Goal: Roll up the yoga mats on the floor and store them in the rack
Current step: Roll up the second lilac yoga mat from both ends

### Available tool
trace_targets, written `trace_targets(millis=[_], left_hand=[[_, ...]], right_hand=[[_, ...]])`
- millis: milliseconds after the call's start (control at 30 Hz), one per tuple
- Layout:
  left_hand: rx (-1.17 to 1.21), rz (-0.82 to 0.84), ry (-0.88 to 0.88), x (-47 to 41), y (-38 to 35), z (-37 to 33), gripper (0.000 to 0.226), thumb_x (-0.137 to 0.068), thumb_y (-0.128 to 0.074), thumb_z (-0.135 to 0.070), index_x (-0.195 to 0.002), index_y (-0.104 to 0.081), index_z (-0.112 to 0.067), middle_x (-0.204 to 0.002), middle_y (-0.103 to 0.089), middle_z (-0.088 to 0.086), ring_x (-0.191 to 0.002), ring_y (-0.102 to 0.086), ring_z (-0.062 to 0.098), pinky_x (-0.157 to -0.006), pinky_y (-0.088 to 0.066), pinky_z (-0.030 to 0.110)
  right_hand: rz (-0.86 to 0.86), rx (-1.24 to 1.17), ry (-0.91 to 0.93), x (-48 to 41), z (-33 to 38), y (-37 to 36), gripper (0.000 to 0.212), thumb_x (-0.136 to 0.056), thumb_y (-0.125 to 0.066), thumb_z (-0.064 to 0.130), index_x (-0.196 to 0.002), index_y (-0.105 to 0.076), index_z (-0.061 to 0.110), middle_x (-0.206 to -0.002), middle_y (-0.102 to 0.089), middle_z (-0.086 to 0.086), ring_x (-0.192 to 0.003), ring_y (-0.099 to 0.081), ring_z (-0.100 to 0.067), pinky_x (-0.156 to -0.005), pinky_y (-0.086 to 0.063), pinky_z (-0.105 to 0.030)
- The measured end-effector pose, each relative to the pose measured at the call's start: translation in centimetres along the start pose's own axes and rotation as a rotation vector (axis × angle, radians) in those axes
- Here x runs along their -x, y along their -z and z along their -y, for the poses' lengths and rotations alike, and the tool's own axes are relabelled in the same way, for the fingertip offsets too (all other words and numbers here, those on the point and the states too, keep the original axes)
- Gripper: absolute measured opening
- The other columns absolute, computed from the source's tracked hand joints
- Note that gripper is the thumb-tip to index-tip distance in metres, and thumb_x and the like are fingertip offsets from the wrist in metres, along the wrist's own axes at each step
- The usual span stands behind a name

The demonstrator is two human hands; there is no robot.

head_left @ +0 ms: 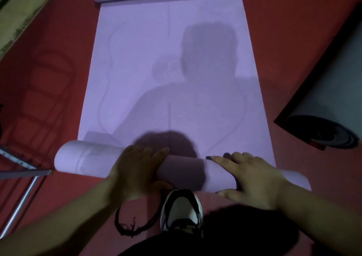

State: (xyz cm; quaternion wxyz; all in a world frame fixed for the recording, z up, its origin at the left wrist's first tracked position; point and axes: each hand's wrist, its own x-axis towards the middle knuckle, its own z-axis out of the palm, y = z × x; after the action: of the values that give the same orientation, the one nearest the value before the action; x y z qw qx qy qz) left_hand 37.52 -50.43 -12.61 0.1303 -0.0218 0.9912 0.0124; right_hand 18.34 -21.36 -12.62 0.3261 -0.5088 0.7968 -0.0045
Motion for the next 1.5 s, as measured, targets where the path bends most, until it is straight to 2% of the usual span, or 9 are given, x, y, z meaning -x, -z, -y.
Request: trace_targets(millis=[200,333,400,533,733,967,1200,1333,1500], left_hand=[[0.005,0.101,0.009,-0.3,-0.1,0.1,0.1,-0.079,-0.037,-0.094,-0.144,-0.055,-0.021,-0.105,-0.07,0.011,-0.088,-0.066,0.038,-0.077,-0.052,0.046],[0.011,0.115,0.002,-0.5,0.0,0.1,0.101,-0.078,-0.038,-0.096,-0.144,-0.055,-0.022,-0.106,-0.07,0.01,-0.089,-0.066,0.037,-0.079,-0.051,0.046],[0.026,0.115,-0.001,-0.8,0.0,0.3,0.101,-0.077,-0.039,-0.096,-0.145,-0.055,-0.022,-0.109,-0.07,0.009,-0.092,-0.066,0.037,-0.08,-0.051,0.047],[0.068,0.1,-0.011,-1.5,0.4,0.6,0.1,-0.077,-0.039,-0.096,-0.144,-0.055,-0.024,-0.107,-0.072,0.007,-0.093,-0.069,0.034,-0.079,-0.054,0.045],[0.056,0.09,0.003,-2.3,0.4,0.8,0.099,-0.076,-0.036,-0.095,-0.149,-0.05,-0.03,-0.118,-0.071,0.002,-0.105,-0.069,0.027,-0.082,-0.054,0.04],[0.078,0.171,-0.007,-3.6,0.6,1.4,0.1,-0.075,-0.012,-0.097,-0.158,-0.027,-0.042,-0.146,-0.056,-0.004,-0.132,-0.054,0.023,-0.099,-0.048,0.041],[0.15,0.26,0.005,-5.0,1.1,2.0,0.092,-0.072,-0.015,-0.099,-0.153,-0.025,-0.055,-0.15,-0.052,-0.012,-0.132,-0.052,0.021,-0.105,-0.043,0.04],[0.256,0.368,0.031,-6.6,1.7,2.8,0.085,-0.073,-0.028,-0.093,-0.15,-0.027,-0.059,-0.143,-0.058,-0.012,-0.128,-0.055,0.022,-0.104,-0.043,0.04],[0.234,0.413,0.03,-6.4,2.3,2.5,0.09,-0.07,-0.023,-0.095,-0.151,-0.027,-0.057,-0.149,-0.052,-0.013,-0.133,-0.051,0.02,-0.108,-0.041,0.041]], right_hand=[[-0.078,0.003,-0.096,0.6,1.7,-0.6,0.087,-0.082,-0.028,0.091,-0.158,-0.008,0.052,-0.135,-0.045,0.013,-0.119,-0.048,-0.018,-0.1,-0.042,-0.041],[-0.269,0.048,-0.137,0.9,2.4,-2.0,0.079,-0.087,-0.037,0.085,-0.151,-0.044,0.04,-0.121,-0.056,0.002,-0.101,-0.057,-0.026,-0.082,-0.049,-0.044],[-0.32,0.068,-0.152,0.5,2.3,-2.2,0.076,-0.088,-0.036,0.083,-0.148,-0.049,0.037,-0.112,-0.057,0.002,-0.094,-0.059,-0.027,-0.076,-0.05,-0.043],[-0.309,0.082,-0.179,-0.3,1.9,-1.5,0.076,-0.092,-0.024,0.082,-0.148,-0.048,0.037,-0.109,-0.057,0.003,-0.094,-0.058,-0.027,-0.077,-0.049,-0.043],[-0.248,0.053,-0.187,-1.0,1.2,-0.9,0.077,-0.091,-0.022,0.084,-0.15,-0.041,0.04,-0.126,-0.056,0.004,-0.112,-0.054,-0.027,-0.089,-0.046,-0.044],[-0.28,0.03,-0.199,-1.8,0.7,0.2,0.07,-0.09,-0.027,0.083,-0.138,-0.051,0.037,-0.108,-0.056,0.004,-0.098,-0.055,-0.028,-0.082,-0.047,-0.042],[-0.138,-0.029,-0.217,-2.6,0.2,1.7,0.077,-0.086,-0.014,0.086,-0.145,-0.041,0.043,-0.122,-0.056,0.007,-0.113,-0.052,-0.023,-0.094,-0.045,-0.039],[-0.178,-0.012,-0.226,-1.9,1.5,1.6,0.074,-0.089,-0.025,0.083,-0.151,-0.033,0.044,-0.121,-0.055,0.004,-0.112,-0.052,-0.027,-0.092,-0.046,-0.043],[-0.301,0.117,-0.203,-1.2,2.5,-0.8,0.082,-0.082,-0.041,0.086,-0.149,-0.048,0.039,-0.109,-0.06,0.0,-0.09,-0.055,-0.03,-0.075,-0.048,-0.045]])
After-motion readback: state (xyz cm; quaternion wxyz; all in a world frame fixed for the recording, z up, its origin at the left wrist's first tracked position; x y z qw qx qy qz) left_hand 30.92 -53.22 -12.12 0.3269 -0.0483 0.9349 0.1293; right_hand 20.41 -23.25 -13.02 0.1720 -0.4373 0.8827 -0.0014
